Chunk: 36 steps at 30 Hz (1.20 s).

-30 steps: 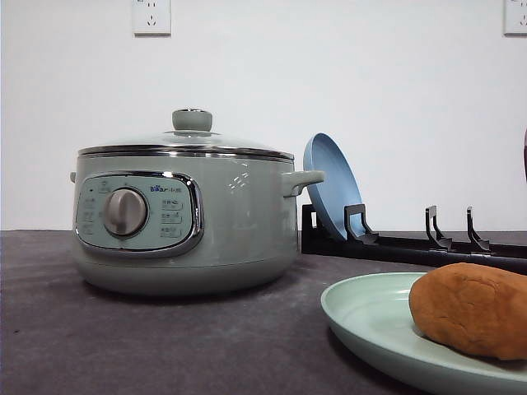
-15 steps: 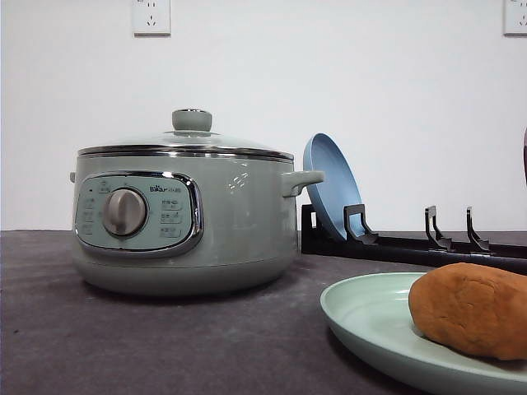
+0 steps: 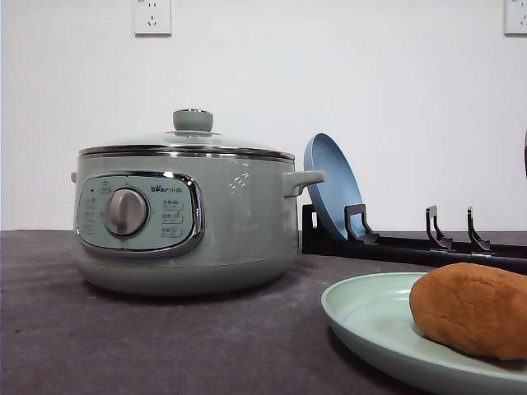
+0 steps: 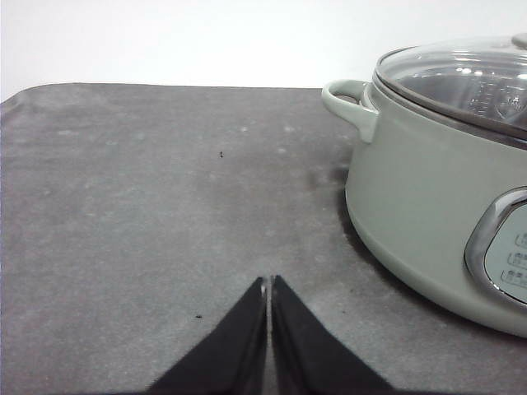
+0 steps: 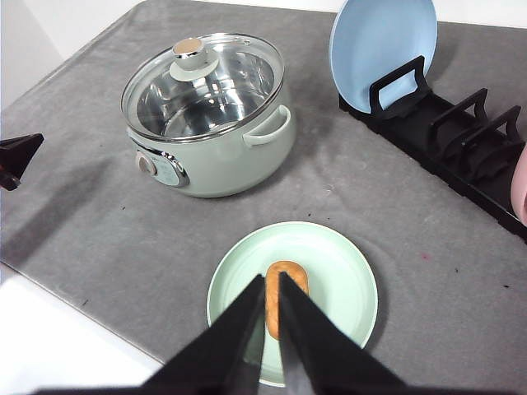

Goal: Transfer potato from steamer to green plate

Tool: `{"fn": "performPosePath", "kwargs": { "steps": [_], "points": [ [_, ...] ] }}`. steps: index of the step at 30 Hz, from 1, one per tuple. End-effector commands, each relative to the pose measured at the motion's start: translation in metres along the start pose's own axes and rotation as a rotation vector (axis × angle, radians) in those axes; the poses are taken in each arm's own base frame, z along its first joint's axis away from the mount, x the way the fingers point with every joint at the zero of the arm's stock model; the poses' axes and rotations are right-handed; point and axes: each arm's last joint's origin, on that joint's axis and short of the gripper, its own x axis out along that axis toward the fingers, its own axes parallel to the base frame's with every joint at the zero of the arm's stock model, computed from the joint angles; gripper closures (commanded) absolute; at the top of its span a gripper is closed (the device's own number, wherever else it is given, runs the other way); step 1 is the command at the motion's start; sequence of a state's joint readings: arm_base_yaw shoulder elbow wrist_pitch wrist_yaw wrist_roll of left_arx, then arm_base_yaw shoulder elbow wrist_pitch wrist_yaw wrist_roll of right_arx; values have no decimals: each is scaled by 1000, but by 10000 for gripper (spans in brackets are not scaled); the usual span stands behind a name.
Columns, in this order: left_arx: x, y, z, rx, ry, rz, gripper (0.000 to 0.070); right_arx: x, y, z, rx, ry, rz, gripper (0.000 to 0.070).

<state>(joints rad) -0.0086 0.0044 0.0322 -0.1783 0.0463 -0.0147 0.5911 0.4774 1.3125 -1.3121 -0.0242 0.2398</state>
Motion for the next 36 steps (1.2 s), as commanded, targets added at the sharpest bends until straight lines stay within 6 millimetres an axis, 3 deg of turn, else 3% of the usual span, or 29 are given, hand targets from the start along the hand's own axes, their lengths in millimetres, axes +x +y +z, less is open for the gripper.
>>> {"fn": "performPosePath", "kwargs": {
  "steps": [1, 16, 20, 26, 32, 36],
  "points": [
    [2, 0, -7, -3, 28, 6, 700, -3, 1, 3, -9, -21, 13, 684],
    [2, 0, -7, -3, 28, 6, 700, -3, 1, 3, 0, -25, -10, 684],
    [2, 0, -7, -3, 28, 6, 700, 10, 0, 3, 43, -73, -86, 684],
    [2, 0, -7, -3, 27, 6, 700, 55, -17, -16, -7, -276, -290, 685],
    [2, 0, -7, -3, 27, 6, 700, 119, -55, -62, -10, -452, -425, 685],
    [2, 0, -7, -3, 27, 6, 700, 150, -77, -94, -2, -486, -486, 685]
  ]
}}
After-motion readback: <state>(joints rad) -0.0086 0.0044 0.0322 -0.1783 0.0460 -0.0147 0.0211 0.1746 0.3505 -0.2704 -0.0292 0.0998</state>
